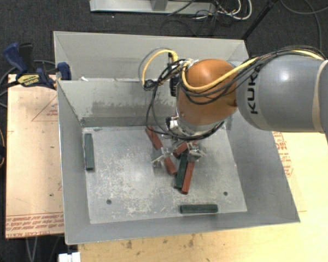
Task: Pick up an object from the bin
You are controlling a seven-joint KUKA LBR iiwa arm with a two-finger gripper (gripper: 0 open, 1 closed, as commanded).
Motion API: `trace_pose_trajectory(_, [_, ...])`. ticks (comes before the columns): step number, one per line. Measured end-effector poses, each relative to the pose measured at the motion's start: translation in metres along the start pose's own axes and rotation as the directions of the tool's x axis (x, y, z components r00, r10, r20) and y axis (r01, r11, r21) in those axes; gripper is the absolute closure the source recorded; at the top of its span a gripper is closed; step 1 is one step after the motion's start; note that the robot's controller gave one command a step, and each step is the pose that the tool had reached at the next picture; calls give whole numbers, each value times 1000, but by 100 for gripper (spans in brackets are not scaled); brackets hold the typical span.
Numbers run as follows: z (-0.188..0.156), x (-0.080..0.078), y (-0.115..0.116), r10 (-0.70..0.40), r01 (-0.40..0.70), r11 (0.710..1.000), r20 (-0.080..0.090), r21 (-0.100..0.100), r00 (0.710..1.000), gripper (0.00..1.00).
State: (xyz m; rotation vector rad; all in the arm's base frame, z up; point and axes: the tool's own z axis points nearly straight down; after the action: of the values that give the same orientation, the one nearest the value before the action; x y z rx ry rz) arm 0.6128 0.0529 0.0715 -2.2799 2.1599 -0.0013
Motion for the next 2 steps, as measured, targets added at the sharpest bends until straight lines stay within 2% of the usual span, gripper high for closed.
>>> trace_pose_trajectory(1, [-1, -1, -1, 6, -6, 1000, 3, 1, 1000, 0])
trace_pose_trajectory(2, [-6, 1, -4, 7, -7, 1000, -2, 3, 1000, 100])
